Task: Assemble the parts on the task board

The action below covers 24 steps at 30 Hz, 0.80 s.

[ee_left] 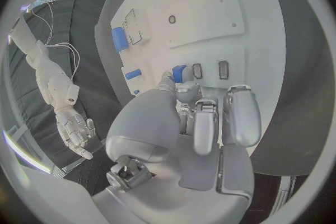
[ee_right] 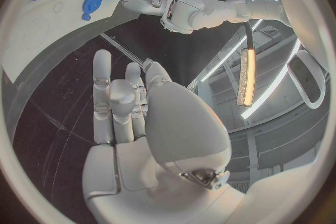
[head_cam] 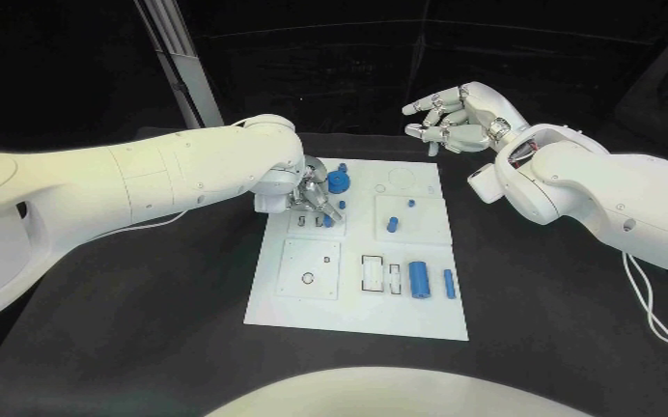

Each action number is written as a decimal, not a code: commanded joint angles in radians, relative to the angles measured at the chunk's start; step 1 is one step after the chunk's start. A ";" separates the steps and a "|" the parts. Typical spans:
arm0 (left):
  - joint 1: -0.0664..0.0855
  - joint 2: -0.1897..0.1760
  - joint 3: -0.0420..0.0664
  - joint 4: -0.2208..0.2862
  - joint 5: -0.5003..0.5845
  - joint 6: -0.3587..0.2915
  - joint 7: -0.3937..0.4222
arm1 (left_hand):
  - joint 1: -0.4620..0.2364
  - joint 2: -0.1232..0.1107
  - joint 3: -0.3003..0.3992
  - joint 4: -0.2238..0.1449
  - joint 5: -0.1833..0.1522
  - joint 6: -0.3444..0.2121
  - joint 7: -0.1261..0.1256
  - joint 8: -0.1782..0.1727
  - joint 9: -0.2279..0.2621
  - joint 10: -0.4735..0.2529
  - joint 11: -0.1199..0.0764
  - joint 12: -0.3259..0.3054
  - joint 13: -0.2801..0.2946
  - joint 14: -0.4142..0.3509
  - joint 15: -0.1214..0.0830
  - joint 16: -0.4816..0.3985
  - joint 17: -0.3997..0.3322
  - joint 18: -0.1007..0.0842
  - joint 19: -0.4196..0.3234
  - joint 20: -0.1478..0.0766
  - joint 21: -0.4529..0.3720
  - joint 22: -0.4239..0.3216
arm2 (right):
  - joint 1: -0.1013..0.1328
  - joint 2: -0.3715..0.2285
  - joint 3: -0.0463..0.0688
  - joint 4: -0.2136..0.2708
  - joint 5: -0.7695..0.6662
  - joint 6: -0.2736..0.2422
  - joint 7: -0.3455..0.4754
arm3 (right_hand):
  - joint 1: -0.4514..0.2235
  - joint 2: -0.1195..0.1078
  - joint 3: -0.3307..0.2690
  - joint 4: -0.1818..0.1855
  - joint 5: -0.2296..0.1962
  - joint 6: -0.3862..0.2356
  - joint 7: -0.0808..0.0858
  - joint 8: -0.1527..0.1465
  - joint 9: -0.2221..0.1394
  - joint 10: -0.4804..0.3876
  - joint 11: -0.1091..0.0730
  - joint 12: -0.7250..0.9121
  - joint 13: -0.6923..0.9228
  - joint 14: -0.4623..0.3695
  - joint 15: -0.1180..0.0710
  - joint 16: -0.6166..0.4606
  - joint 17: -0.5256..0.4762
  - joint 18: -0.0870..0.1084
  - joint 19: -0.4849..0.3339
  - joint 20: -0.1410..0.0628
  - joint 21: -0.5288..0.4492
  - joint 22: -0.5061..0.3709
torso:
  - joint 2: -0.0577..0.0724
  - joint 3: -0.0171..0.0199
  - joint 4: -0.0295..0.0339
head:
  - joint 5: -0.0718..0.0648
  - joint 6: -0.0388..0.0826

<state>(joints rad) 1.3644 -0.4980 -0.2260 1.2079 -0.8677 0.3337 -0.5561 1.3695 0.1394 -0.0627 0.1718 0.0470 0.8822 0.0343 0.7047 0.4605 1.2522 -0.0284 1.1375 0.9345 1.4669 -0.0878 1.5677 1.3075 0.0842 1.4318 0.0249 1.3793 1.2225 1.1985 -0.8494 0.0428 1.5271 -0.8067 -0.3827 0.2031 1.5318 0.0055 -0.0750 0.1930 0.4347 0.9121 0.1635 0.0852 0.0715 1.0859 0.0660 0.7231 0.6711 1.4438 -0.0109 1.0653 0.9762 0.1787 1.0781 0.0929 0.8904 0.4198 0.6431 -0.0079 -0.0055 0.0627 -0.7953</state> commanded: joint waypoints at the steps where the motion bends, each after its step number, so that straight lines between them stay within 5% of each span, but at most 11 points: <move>1: -0.001 -0.005 -0.001 0.004 -0.003 -0.013 0.020 | 0.053 0.011 0.049 -0.031 0.008 -0.014 -0.002 -0.004 -0.003 -0.006 -0.010 -0.012 -0.006 0.104 -0.009 0.003 0.263 -0.011 -0.001 -0.010 -0.007 -0.003 | 0.002 0.002 0.001 0.000 -0.008 0.011 0.002 | 0.011 -0.001 0.007 0.001 0.003 -0.004 -0.001 -0.002 -0.001 -0.004 0.001 -0.002 -0.001 0.008 -0.003 -0.004 0.001 0.005 0.007 0.000 -0.004 -0.002 | 0.000 -0.0002 0.0004 | -0.001 -0.001; 5: -0.001 -0.015 -0.001 0.011 -0.002 -0.038 0.035 | 0.090 0.002 0.142 -0.067 0.020 -0.025 0.003 -0.011 -0.008 -0.011 -0.006 -0.024 -0.014 0.104 -0.008 0.003 0.263 -0.011 -0.004 -0.010 -0.012 -0.008 | 0.002 0.003 0.001 -0.002 -0.009 0.014 0.001 | 0.011 -0.001 0.007 0.001 0.004 -0.004 -0.001 -0.002 -0.001 -0.004 0.001 -0.002 -0.001 0.008 -0.003 -0.004 0.001 0.005 0.007 0.000 -0.004 -0.002 | -0.001 0.0000 0.0006 | -0.001 -0.002; 7: -0.001 -0.024 -0.001 0.019 -0.002 -0.057 0.044 | 0.065 -0.035 0.245 -0.074 0.018 -0.026 0.015 -0.009 -0.009 -0.007 -0.005 -0.029 -0.019 0.104 -0.001 0.003 0.263 -0.010 -0.005 -0.006 -0.015 -0.010 | 0.002 0.003 0.001 -0.002 -0.009 0.015 0.001 | 0.012 -0.002 0.008 0.001 0.005 -0.004 -0.001 -0.002 -0.001 -0.004 0.001 -0.002 -0.001 0.008 -0.003 -0.005 0.000 0.005 0.007 0.000 -0.004 -0.002 | -0.001 0.0002 0.0006 | -0.001 -0.002; 9: -0.001 -0.035 -0.001 0.028 0.001 -0.081 0.050 | -0.001 -0.104 0.410 -0.075 0.017 -0.024 0.018 0.003 -0.005 0.000 -0.004 -0.027 -0.022 0.104 0.001 0.003 0.263 -0.009 -0.004 -0.003 -0.017 -0.009 | 0.002 0.003 0.001 -0.003 -0.009 0.016 0.001 | 0.012 -0.002 0.008 0.001 0.005 -0.004 -0.001 -0.002 -0.001 -0.004 0.001 -0.002 -0.001 0.008 -0.003 -0.005 0.000 0.005 0.007 0.000 -0.004 -0.002 | -0.001 0.0003 0.0012 | -0.002 -0.001; 12: -0.001 -0.056 -0.001 0.050 0.008 -0.129 0.058 | -0.086 -0.174 0.598 -0.092 0.015 -0.025 0.014 0.029 0.007 0.009 -0.002 -0.019 -0.020 0.104 0.000 0.003 0.263 -0.010 -0.003 0.000 -0.020 -0.008 | 0.002 0.002 0.001 -0.005 -0.009 0.018 0.000 | 0.011 -0.002 0.008 0.002 0.006 -0.004 -0.001 -0.002 -0.001 -0.004 0.001 -0.002 -0.002 0.007 -0.002 -0.006 0.000 0.005 0.007 0.000 -0.004 -0.002 | -0.002 0.0005 0.0027 | -0.004 -0.001; 24: -0.011 -0.138 -0.001 0.148 -0.044 -0.257 0.082 | -0.140 -0.206 0.699 -0.118 0.013 -0.029 0.010 0.051 0.018 0.017 0.000 -0.010 -0.016 0.104 0.000 0.003 0.263 -0.010 0.000 -0.002 -0.019 -0.002 | 0.002 0.002 0.001 -0.015 -0.009 0.022 0.003 | 0.011 -0.004 0.009 0.003 0.008 -0.005 -0.001 -0.002 -0.002 -0.005 0.001 -0.002 -0.003 0.007 -0.002 -0.007 -0.001 0.005 0.007 0.000 -0.005 -0.002 | -0.003 0.0005 0.0049 | -0.002 -0.006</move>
<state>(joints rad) 1.3536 -0.6341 -0.2273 1.3470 -0.8768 0.1499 -0.5012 1.2402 -0.0645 0.4589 0.2257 0.0665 0.8562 0.0470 0.7490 0.4771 1.2638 -0.0291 1.1230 0.9181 1.4669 -0.0876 1.5677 1.3074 0.0842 1.4282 0.0214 1.3639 1.2198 1.1983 -0.8481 0.0426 1.5120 -0.8124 -0.3697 0.2006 1.5356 0.0016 -0.0723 0.1958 0.4358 0.9121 0.1635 0.0852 0.0715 1.0860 0.0661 0.7231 0.6700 1.4438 -0.0108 1.0595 0.9749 0.1787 1.0780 0.0929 0.8904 0.4191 0.6412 -0.0076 -0.0026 0.0612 -0.8005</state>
